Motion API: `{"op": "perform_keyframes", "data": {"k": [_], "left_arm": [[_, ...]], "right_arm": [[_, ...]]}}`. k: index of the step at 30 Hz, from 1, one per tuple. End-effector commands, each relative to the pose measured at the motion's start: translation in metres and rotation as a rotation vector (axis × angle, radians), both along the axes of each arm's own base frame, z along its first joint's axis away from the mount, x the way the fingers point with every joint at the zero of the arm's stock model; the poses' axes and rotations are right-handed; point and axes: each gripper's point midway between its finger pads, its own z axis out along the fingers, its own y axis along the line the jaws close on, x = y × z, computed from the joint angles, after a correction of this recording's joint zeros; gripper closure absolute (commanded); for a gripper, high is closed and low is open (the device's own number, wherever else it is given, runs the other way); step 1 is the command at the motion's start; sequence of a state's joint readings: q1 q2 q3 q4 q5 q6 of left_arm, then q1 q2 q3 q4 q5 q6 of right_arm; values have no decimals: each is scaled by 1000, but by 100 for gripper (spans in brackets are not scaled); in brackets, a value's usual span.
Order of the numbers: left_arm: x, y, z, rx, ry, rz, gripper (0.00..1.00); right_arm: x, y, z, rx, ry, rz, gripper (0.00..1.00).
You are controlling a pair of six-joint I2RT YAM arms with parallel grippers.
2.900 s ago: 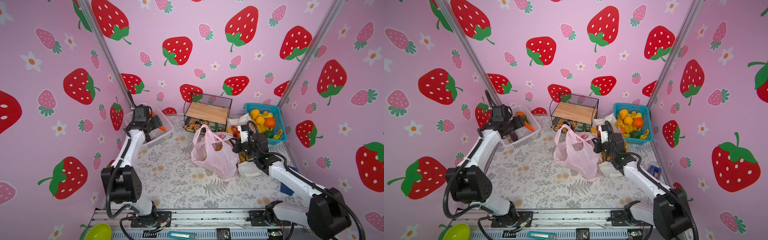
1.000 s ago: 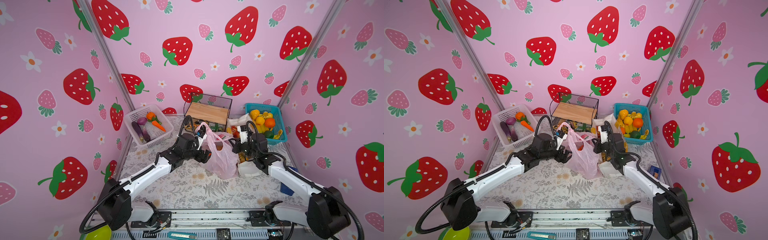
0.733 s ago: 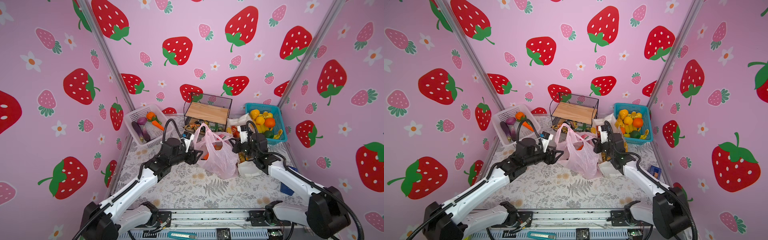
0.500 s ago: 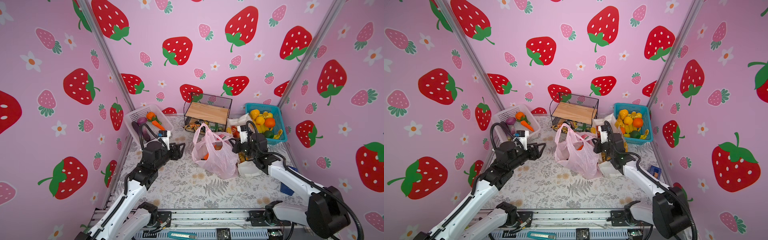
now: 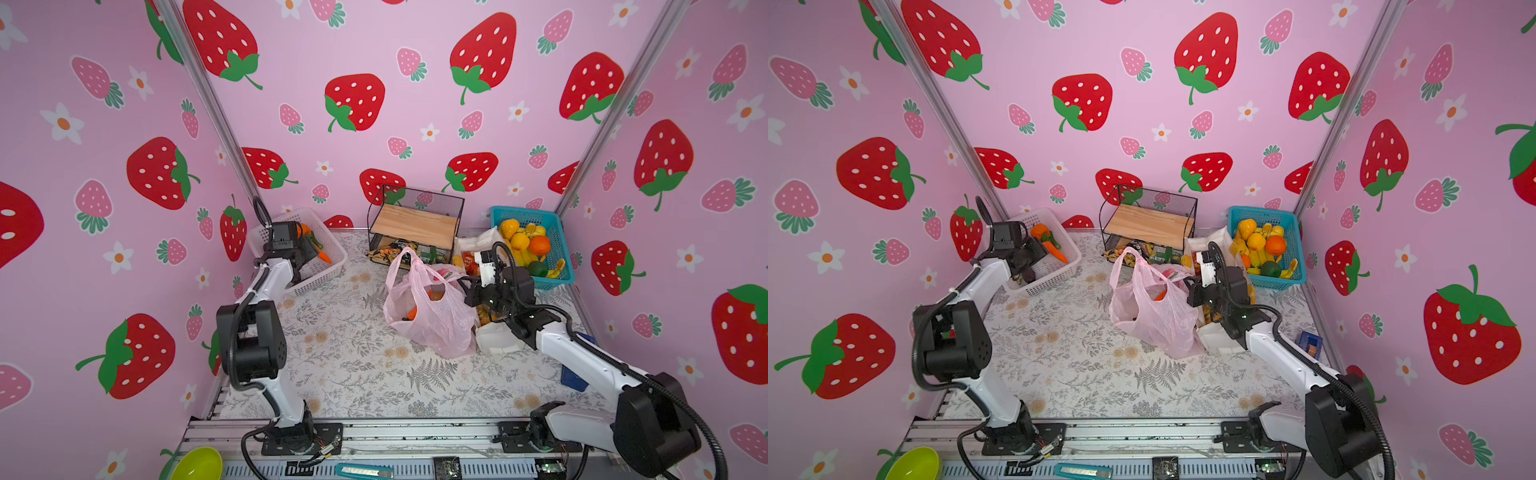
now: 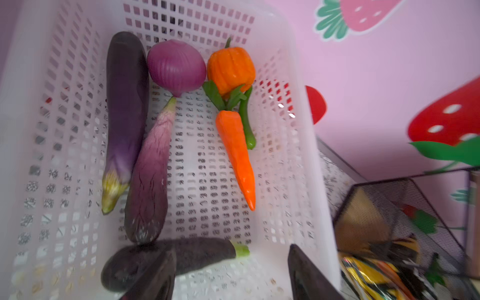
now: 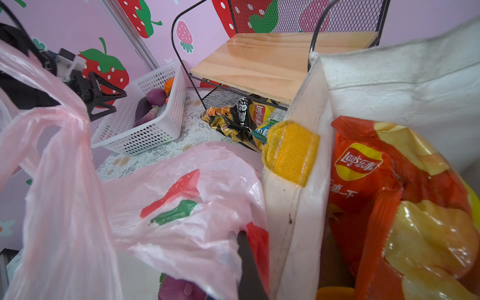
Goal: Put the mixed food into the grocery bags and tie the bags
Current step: 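Move the empty left gripper back over the vegetable basket, then grasp the orange carrot with green leaves in the basket with the left gripper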
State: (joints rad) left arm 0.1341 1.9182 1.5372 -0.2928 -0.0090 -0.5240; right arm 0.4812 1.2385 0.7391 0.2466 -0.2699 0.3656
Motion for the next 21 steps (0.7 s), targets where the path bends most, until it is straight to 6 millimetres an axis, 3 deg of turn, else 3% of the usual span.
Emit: {"op": "perform_keyframes", "data": {"k": [1,6,11,16,21], "left_arm": [[17,1,-23,6,119,-32,32],[55,4,-60,-6,190,-49,33],[78,1,-90,-21,233,-77,32],[90,-5,-106,-31,248,-105,35],[94,-5,-108,-29,250,-110,45]], "right_arm": [[0,0,0,-1,-12,3,100],[1,-1,-1,-2,-10,1,100],[1,0,-1,-1,-10,5,100],[1,1,-4,-5,-5,5,100],[2,1,-6,-8,-1,6,100]]}}
